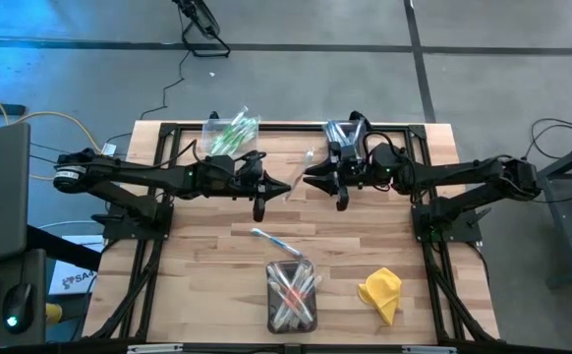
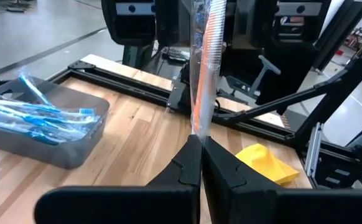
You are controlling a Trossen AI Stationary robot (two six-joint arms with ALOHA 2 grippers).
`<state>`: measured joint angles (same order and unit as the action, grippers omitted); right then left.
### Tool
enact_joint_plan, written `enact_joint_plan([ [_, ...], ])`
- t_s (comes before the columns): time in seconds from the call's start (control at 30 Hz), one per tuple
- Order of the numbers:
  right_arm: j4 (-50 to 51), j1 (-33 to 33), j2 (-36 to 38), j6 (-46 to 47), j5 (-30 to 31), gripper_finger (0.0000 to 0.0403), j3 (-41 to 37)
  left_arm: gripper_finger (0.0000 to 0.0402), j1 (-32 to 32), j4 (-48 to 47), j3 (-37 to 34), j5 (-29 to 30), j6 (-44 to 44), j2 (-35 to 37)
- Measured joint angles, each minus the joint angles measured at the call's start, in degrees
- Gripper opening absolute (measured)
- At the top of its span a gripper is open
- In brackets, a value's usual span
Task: Pick & Place Toothbrushes
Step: Put the orange toothbrush into the bottom black bin
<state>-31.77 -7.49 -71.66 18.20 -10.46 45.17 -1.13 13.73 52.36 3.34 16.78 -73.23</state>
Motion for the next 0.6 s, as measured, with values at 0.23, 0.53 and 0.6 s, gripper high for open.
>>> enact_joint_plan([
  [0.23, -0.3, 0.0, 0.0, 0.0, 2.4, 0.0105, 0.0, 0.0000, 0.0, 0.2, 0.0, -0.9, 0.0, 0.0],
  [0.53, -6.5, 0.7, -2.0, 0.2, 2.6, 0.0105, 0.0, 0.0000, 0.0, 0.2, 0.0, -1.0, 0.0, 0.0],
  [0.6, -8.2, 1.2, -4.2, 0.2, 2.6, 0.0105, 0.2, 0.0000, 0.0, 0.2, 0.0, -1.0, 0.0, 0.0],
])
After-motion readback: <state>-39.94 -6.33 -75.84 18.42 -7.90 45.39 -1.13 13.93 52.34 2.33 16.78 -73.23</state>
